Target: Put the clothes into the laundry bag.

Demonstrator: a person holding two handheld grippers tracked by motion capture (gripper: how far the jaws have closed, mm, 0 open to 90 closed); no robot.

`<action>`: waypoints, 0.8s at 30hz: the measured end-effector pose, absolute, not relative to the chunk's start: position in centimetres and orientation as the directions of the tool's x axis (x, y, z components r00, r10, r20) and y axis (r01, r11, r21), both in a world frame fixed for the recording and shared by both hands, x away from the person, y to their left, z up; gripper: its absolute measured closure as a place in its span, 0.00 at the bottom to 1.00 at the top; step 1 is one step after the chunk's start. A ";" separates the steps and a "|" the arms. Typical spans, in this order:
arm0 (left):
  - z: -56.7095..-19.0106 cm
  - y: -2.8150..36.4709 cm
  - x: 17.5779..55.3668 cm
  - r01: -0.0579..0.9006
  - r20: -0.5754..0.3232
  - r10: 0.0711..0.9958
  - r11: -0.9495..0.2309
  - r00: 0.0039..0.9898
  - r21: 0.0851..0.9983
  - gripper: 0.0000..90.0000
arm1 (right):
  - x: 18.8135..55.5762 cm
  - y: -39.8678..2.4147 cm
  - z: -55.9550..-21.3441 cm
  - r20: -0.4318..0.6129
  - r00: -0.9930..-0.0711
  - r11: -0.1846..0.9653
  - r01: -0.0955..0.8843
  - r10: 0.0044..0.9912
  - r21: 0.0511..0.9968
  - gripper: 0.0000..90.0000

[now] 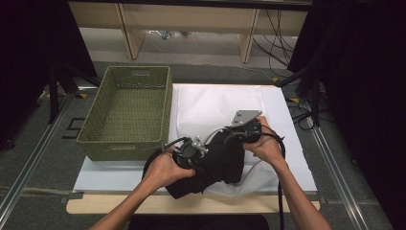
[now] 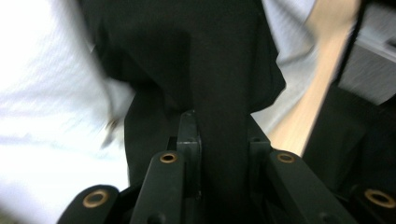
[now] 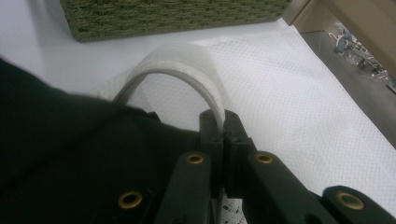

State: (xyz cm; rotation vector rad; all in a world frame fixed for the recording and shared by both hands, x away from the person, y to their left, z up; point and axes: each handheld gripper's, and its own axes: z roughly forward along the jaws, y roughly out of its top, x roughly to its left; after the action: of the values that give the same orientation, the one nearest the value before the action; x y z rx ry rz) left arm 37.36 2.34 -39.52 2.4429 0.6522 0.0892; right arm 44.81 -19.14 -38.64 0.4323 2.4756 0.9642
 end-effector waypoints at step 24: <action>-39.9 1.4 38.8 0.404 -0.077 0.469 -0.653 0.880 0.640 0.30 | 44.9 -20.2 -38.0 -0.275 -0.849 0.680 0.128 0.452 0.722 1.00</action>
State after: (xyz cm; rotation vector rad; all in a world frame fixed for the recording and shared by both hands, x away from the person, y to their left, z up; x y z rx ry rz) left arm 38.80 1.43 -39.91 2.3634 0.6261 0.1246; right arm 44.86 -20.25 -38.01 0.4505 2.4577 1.0088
